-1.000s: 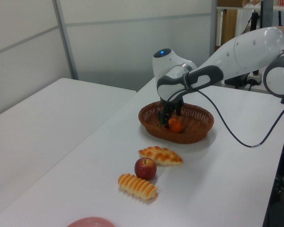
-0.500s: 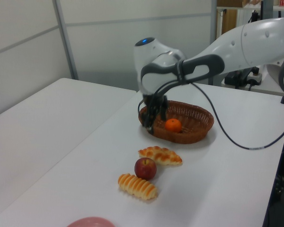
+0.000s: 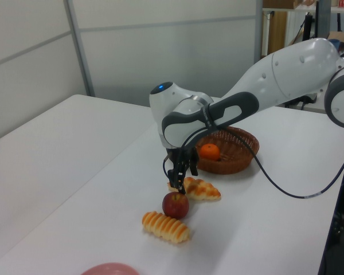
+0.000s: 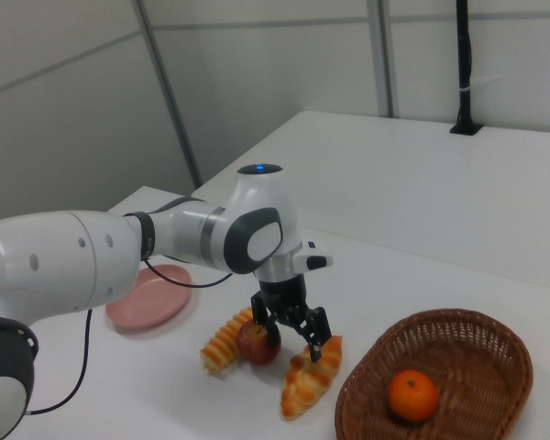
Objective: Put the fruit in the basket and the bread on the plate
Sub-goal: 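Lower the gripper onto the croissant bread and grasp it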
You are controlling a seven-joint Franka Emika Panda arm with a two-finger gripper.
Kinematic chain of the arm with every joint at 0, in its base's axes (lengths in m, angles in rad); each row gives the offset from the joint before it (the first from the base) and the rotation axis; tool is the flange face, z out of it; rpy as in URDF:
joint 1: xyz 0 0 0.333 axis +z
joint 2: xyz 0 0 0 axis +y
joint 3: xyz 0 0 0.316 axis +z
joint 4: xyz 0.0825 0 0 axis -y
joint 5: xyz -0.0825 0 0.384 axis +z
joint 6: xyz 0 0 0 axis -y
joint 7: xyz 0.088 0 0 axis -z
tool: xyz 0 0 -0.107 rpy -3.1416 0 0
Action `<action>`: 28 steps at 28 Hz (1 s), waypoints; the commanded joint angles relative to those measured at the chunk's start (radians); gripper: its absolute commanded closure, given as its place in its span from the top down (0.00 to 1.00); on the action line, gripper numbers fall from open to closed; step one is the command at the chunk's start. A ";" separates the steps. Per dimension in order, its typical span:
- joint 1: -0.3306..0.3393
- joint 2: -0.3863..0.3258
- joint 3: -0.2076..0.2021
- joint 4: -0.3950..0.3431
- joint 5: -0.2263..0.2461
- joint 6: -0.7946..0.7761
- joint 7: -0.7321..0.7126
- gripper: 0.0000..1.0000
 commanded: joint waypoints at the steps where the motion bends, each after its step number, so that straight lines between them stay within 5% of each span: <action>1: 0.015 -0.004 -0.020 -0.019 -0.014 0.024 -0.001 1.00; 4: 0.015 0.002 -0.018 -0.033 -0.036 0.025 -0.001 0.99; 7: 0.014 0.002 -0.020 -0.042 -0.056 0.027 -0.001 0.86; 9: 0.011 0.002 -0.020 -0.042 -0.061 0.027 -0.002 0.62; 19: 0.006 -0.001 -0.020 -0.042 -0.060 0.025 -0.011 0.03; 28: 0.011 -0.049 -0.017 -0.020 -0.044 0.013 0.003 0.00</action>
